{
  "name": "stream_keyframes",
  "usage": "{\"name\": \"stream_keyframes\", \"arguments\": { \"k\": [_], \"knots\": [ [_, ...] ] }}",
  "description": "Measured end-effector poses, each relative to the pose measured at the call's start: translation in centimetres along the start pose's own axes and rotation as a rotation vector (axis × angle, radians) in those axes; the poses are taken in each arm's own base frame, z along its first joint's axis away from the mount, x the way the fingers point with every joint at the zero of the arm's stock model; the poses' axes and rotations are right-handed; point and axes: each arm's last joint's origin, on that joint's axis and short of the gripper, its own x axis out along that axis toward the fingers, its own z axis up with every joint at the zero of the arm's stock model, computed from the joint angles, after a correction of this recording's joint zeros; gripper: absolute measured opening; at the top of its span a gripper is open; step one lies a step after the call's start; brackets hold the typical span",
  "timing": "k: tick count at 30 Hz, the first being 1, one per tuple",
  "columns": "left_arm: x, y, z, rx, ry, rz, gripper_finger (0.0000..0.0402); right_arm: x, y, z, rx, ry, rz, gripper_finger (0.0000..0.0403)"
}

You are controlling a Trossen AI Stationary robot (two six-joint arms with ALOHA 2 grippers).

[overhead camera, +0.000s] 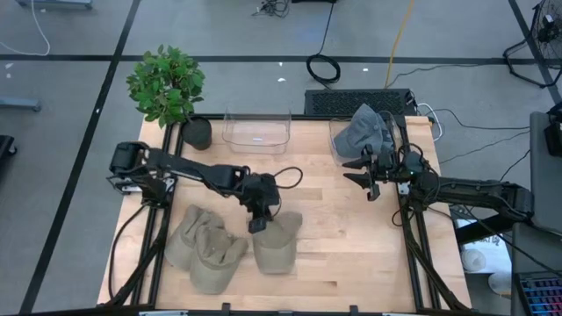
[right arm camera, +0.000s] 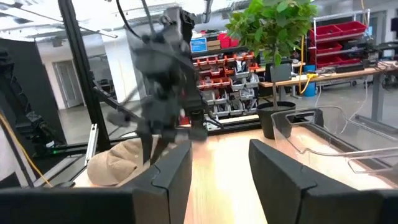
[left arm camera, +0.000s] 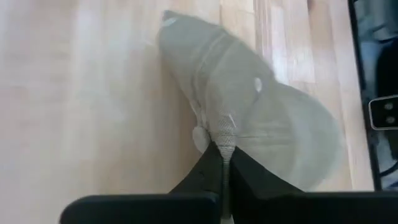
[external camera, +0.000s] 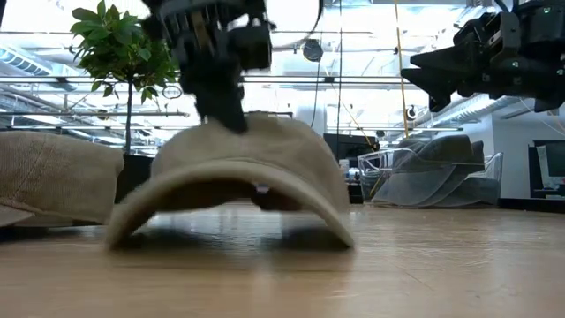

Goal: Pick & Place hat
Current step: Put the right brown cap into the left transparent bin

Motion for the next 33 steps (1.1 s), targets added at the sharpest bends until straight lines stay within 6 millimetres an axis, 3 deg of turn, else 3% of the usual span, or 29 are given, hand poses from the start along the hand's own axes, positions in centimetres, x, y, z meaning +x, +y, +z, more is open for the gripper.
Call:
{"name": "stream_keyframes", "arguments": {
  "k": [6,9,16,21,26,33],
  "knots": [
    [-4.8,-2.0,3.5,0.156,0.015,0.192,0.0005,0.3,-0.3,-0.7,0.057,0.049,-0.012,0.0147],
    [-6.3,-2.7,4.9,0.228,0.013,0.247,0.0005,0.5,-0.4,-1.0,0.120,0.074,-0.021,0.0150],
    [-7.1,-2.8,5.4,0.351,0.031,0.288,0.0004,2.2,-0.6,-1.1,0.172,0.146,-0.005,0.0182],
    [-6.5,-2.5,5.4,0.357,0.055,0.289,0.0004,5.4,0.2,0.4,0.157,0.170,0.075,0.0227],
    [-6.2,-2.4,5.5,0.374,0.059,0.288,0.0003,10.0,0.8,1.8,0.092,0.295,0.129,0.0266],
    [-5.6,-2.7,5.2,0.437,0.094,0.281,0.0003,15.6,0.1,2.8,0.135,0.497,0.270,0.0277]
  ]
}}
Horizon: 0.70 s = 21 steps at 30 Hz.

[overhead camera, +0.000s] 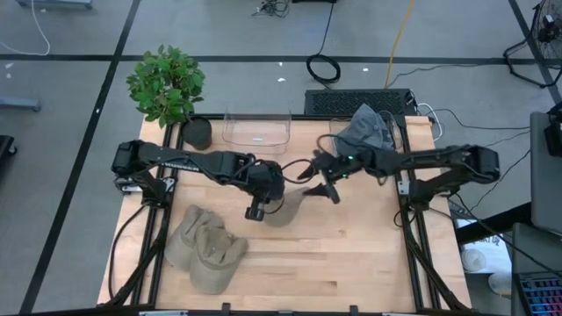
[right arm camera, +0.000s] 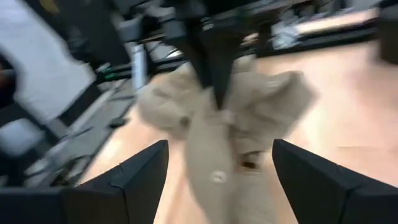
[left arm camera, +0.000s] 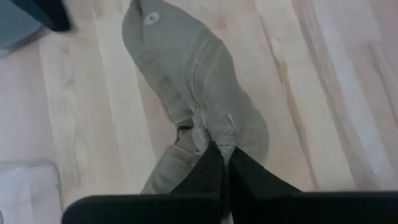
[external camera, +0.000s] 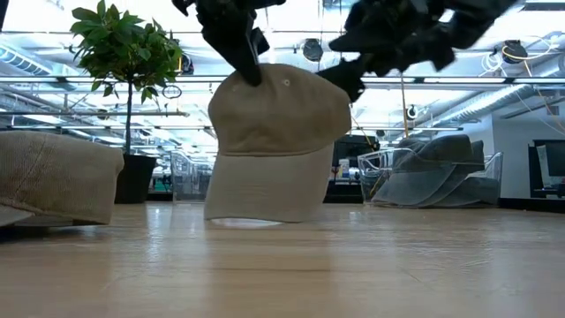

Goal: Pick & Place hat
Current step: Put the right brown cap into the left transparent bin

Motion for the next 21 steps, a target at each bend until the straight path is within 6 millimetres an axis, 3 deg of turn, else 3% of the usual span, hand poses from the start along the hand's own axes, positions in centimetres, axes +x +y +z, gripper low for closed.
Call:
{"name": "stream_keyframes", "arguments": {
  "k": [5,9,14,21],
  "knots": [
    [0.0,-1.0,0.2,0.125,0.011,0.030,0.0003,2.0,-1.1,0.6,0.093,0.065,0.178,0.0273],
    [0.0,-1.8,0.3,0.277,0.038,0.113,0.0003,2.8,-1.6,-0.1,0.120,0.093,0.190,0.0274],
    [-0.2,-2.3,0.4,0.560,0.112,0.251,0.0007,2.6,-1.9,0.2,0.116,0.074,0.161,0.0273],
    [-2.1,-1.7,2.1,0.675,0.101,0.377,0.0007,2.3,-1.8,0.6,0.120,0.053,0.160,0.0274]
  ]
}}
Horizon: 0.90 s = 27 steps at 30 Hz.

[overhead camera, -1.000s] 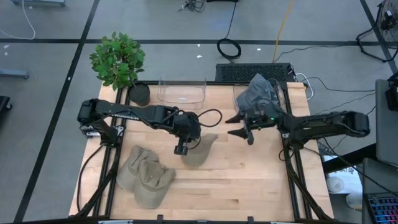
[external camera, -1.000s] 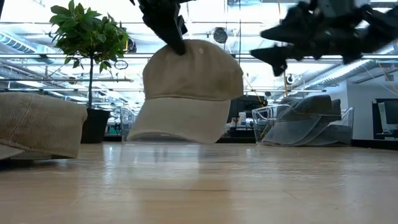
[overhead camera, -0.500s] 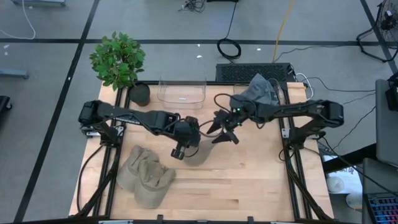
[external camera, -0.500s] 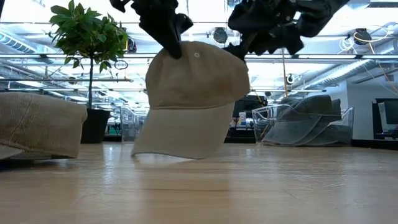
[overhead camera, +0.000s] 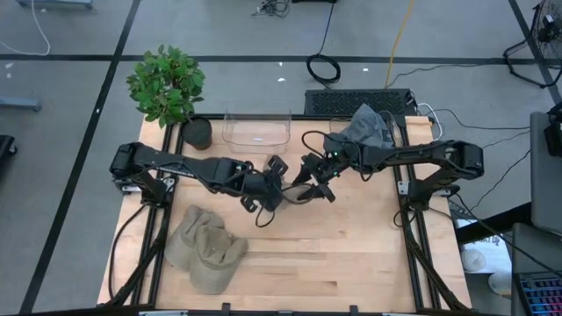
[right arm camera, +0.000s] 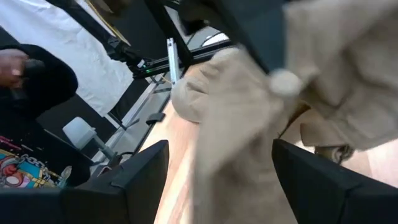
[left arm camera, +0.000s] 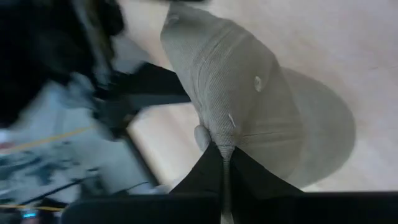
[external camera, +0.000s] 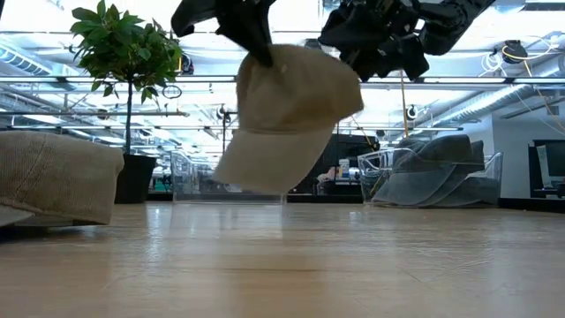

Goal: Pick & Place hat
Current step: Put the right brown cap into the left transparent bin

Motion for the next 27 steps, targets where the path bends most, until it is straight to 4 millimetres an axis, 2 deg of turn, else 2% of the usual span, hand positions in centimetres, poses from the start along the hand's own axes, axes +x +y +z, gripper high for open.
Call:
{"name": "stream_keyframes", "arguments": {
  "k": [5,10,20,27],
  "knots": [
    [-1.3,1.1,0.7,0.053,0.007,0.094,0.0004,-0.3,-0.4,0.2,0.018,-0.015,-0.011,0.0271],
    [-1.3,1.3,0.7,0.077,0.003,0.107,0.0008,-0.4,-0.3,0.5,0.046,-0.036,0.027,0.0271],
    [1.3,0.7,2.3,0.163,-0.020,0.102,0.0004,-0.3,0.4,1.2,0.085,-0.064,0.146,0.0268],
    [1.6,0.8,2.4,0.195,0.014,0.133,0.0009,-0.3,0.2,0.8,0.100,-0.035,0.120,0.0267]
  ]
}}
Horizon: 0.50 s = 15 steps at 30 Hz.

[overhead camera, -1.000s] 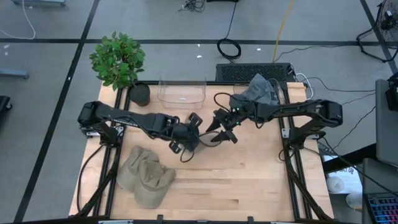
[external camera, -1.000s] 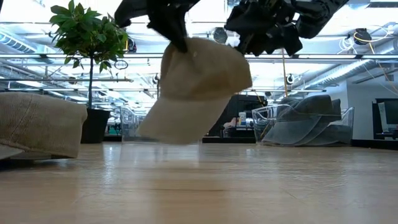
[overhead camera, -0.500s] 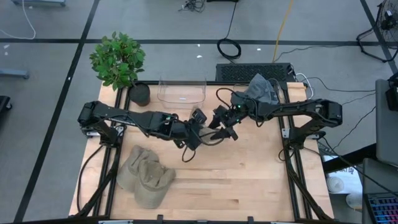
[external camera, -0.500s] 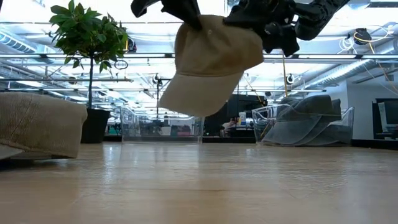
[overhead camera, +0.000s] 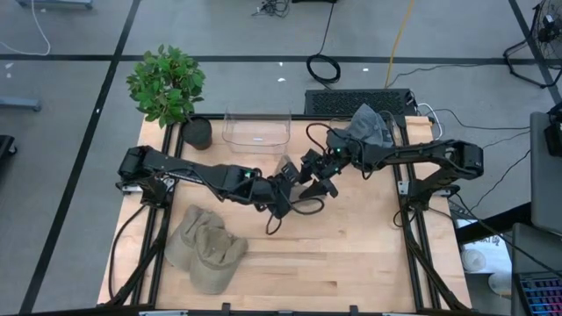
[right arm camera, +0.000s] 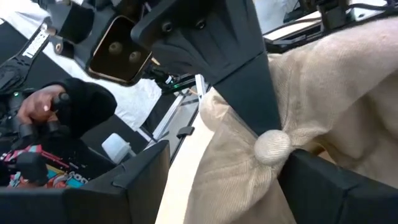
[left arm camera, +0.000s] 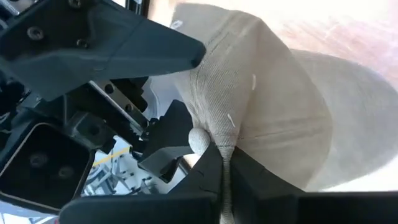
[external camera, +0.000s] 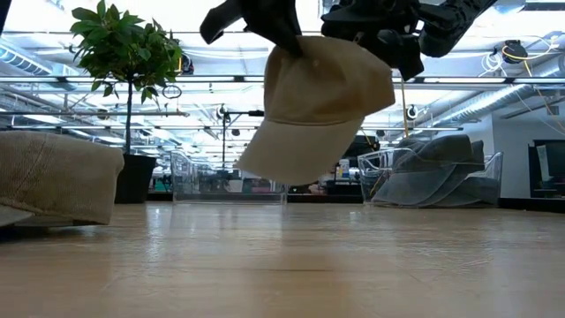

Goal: Pick & Place hat
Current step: Put the right brown cap into the left transparent bin

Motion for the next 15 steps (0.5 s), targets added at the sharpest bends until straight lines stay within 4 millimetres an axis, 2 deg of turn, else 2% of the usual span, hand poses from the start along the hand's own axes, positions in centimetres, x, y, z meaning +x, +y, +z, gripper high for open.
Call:
{"name": "stream_keyframes", "arguments": {
  "k": [11,15],
  "knots": [
    [-0.21,0.31,0.49,-0.009,-0.011,0.052,0.0005,0.02,-0.20,-0.27,0.006,0.010,-0.043,0.0266],
    [-0.24,0.39,0.57,0.005,-0.015,0.061,0.0012,0.02,-0.26,-0.23,0.008,0.000,-0.066,0.0239]
  ]
}}
